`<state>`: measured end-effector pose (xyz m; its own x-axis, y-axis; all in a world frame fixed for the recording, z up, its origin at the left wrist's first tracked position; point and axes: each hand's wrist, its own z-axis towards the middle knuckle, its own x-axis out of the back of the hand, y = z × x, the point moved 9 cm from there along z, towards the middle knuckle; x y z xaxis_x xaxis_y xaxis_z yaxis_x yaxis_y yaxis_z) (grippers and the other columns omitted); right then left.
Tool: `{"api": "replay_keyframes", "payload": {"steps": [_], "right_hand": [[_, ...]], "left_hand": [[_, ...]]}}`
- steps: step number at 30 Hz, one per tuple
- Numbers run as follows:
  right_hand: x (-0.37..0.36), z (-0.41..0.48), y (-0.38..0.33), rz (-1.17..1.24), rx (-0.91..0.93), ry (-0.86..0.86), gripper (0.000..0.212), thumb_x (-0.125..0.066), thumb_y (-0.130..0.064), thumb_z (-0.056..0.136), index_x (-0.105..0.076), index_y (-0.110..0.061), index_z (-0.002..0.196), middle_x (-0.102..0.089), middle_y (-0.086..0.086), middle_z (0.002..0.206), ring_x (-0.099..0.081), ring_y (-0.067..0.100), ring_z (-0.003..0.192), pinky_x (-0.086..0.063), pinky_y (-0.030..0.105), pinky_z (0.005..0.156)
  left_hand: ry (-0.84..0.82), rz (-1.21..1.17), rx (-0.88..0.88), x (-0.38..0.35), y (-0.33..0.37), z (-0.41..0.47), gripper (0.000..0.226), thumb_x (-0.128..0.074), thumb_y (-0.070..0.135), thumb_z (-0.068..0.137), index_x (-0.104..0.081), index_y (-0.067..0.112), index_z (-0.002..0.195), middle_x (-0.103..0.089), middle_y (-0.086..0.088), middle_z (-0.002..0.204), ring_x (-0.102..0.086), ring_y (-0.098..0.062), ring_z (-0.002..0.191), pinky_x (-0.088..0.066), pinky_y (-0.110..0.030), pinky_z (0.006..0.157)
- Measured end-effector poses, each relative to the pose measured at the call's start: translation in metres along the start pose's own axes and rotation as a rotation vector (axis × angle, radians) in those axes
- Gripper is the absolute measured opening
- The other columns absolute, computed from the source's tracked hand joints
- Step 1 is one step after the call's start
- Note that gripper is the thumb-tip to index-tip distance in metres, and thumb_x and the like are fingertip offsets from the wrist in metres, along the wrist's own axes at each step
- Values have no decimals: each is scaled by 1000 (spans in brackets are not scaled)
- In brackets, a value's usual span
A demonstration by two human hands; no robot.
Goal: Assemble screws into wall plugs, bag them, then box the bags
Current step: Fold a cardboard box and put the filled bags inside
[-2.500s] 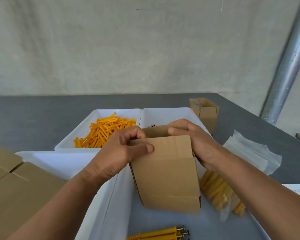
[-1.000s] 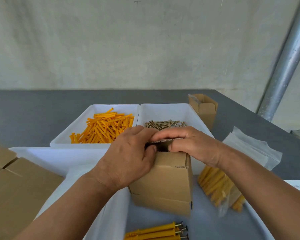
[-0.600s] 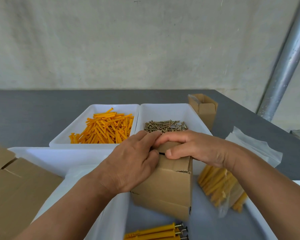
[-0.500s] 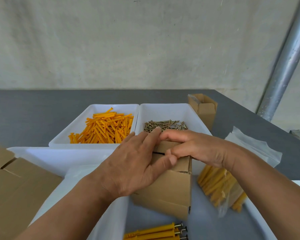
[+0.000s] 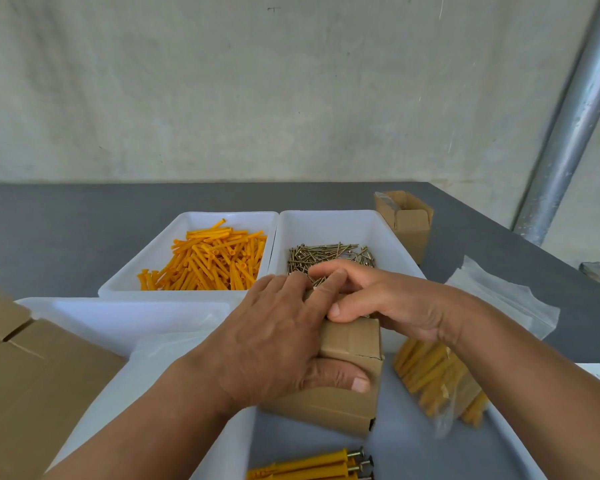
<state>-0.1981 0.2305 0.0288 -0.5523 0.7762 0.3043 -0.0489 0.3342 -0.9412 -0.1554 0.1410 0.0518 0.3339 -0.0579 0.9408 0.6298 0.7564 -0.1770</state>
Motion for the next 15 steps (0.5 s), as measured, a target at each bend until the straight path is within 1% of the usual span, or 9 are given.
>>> {"api": "replay_keyframes", "payload": {"steps": [2,4,6,8,10,12,13,14,15], "right_hand": [[3,-2,-4,9,21,-7,66,-70,-28,72,-48,-42,132,-69,-14,115,-65,5,110,-51,23,92],[13,-3,-12,15,71,57,64,-69,-37,74,-47,-44,134,-68,-10,118,-64,9,112,-48,29,97],[29,-6,-22,84,152,192,57,-67,-43,74,-52,-41,130,-68,-3,120,-65,11,111,-48,31,96],[50,-11,-32,204,249,366,50,-68,-42,75,-58,-35,123,-68,3,119,-66,16,109,-50,32,92],[73,-21,-39,331,343,548,45,-70,-41,75,-62,-26,116,-68,7,114,-67,21,104,-53,32,90],[91,-32,-38,442,388,696,41,-65,-44,77,-63,-20,111,-70,8,108,-70,21,98,-55,31,85],[97,-36,-36,473,389,746,41,-61,-46,81,-63,-17,110,-70,9,107,-70,20,96,-55,30,82],[100,-38,-34,490,380,783,38,-59,-45,87,-63,-15,110,-69,10,106,-70,20,94,-54,30,80],[102,-39,-32,501,366,811,34,-57,-44,93,-63,-14,108,-69,10,105,-69,20,91,-54,30,79]], "left_hand": [[-3,-23,20,1,-3,1,110,-11,94,63,1,34,154,-40,4,116,-42,-14,104,-32,-31,102],[2,-56,49,2,-9,2,99,-13,94,64,-4,44,150,-41,4,108,-44,-15,99,-36,-33,96],[21,-140,109,5,-19,1,93,-14,94,64,-1,53,147,-42,3,103,-47,-16,98,-41,-34,93],[77,-282,202,9,-33,-1,92,-21,95,63,-5,58,145,-45,4,104,-50,-14,101,-44,-35,92],[168,-496,338,16,-50,-3,90,-30,94,61,-15,60,142,-50,9,115,-50,-10,110,-42,-32,97],[274,-767,500,19,-68,-8,83,-38,92,59,-27,62,136,-52,20,127,-49,-3,116,-39,-25,96],[313,-913,583,18,-75,-11,79,-39,91,59,-35,62,133,-53,25,127,-51,-1,115,-39,-23,95],[345,-1086,643,16,-79,-13,73,-40,92,61,-46,60,126,-58,27,122,-56,0,111,-42,-25,93],[371,-1284,694,12,-81,-14,63,-44,92,64,-58,57,115,-66,25,113,-63,-1,103,-49,-30,87]]}}
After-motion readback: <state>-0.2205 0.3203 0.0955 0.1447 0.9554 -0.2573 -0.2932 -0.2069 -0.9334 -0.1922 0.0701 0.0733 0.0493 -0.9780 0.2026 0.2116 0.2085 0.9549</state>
